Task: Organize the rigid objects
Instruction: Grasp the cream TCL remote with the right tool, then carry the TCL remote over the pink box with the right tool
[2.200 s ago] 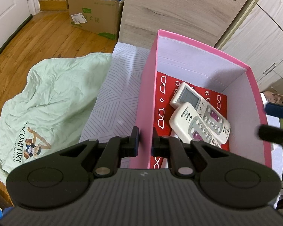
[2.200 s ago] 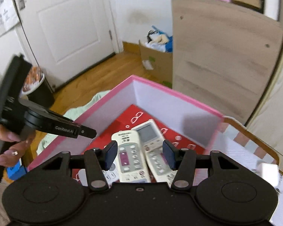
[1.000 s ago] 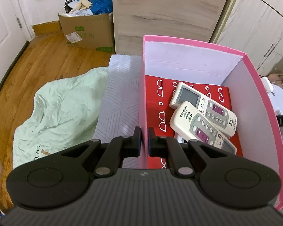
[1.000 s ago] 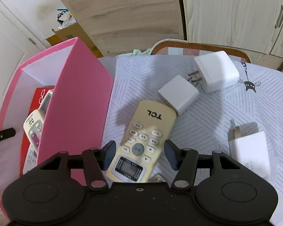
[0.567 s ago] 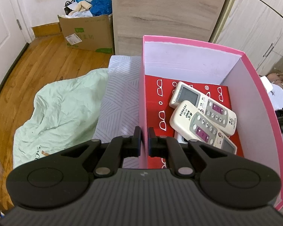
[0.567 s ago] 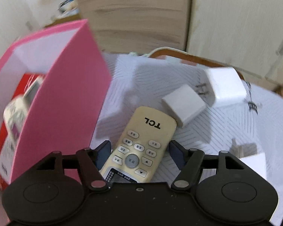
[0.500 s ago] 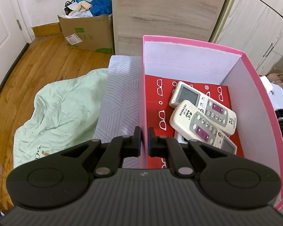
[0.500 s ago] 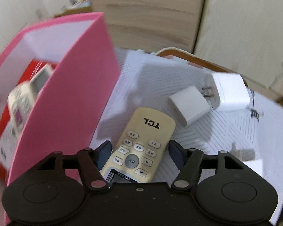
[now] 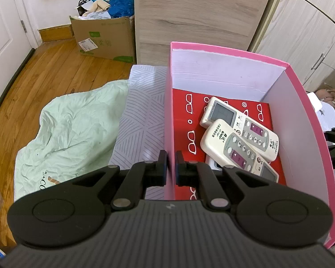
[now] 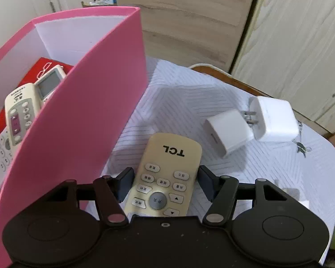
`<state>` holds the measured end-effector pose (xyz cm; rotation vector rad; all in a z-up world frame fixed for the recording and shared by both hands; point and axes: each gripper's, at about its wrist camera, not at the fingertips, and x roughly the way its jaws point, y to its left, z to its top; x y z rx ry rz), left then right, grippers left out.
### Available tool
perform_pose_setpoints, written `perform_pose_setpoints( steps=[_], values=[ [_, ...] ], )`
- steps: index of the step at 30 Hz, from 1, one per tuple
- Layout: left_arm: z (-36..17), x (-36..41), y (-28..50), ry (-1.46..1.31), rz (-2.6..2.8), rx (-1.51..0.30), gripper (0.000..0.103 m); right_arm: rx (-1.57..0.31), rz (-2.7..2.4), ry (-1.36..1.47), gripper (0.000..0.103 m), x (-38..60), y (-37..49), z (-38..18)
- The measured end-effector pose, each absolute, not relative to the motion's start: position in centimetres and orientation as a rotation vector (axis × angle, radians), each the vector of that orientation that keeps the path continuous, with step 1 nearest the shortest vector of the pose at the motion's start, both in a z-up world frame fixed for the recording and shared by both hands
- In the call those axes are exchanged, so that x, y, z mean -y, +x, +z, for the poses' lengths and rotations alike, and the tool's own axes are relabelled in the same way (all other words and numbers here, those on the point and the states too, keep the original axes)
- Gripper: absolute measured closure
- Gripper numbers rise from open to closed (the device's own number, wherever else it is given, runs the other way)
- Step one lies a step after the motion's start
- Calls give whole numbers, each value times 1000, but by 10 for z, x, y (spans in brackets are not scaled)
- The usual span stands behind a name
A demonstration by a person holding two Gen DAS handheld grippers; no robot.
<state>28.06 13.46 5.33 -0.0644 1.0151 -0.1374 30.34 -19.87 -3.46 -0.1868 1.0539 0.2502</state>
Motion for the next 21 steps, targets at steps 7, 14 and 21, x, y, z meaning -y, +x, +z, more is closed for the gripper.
perform_pose_setpoints(
  steps=[7,14,21],
  values=[
    [55,-136,279,-81,-130,-1020,97,-946,295,-159,37,213,279,-8],
    [56,-132,276,-62,-124,-1013,97,-806,297,-133,38,225,249,20],
    [56,-134,276,-77,-125,-1011,97,-681,253,-82,41,229,242,48]
  ],
)
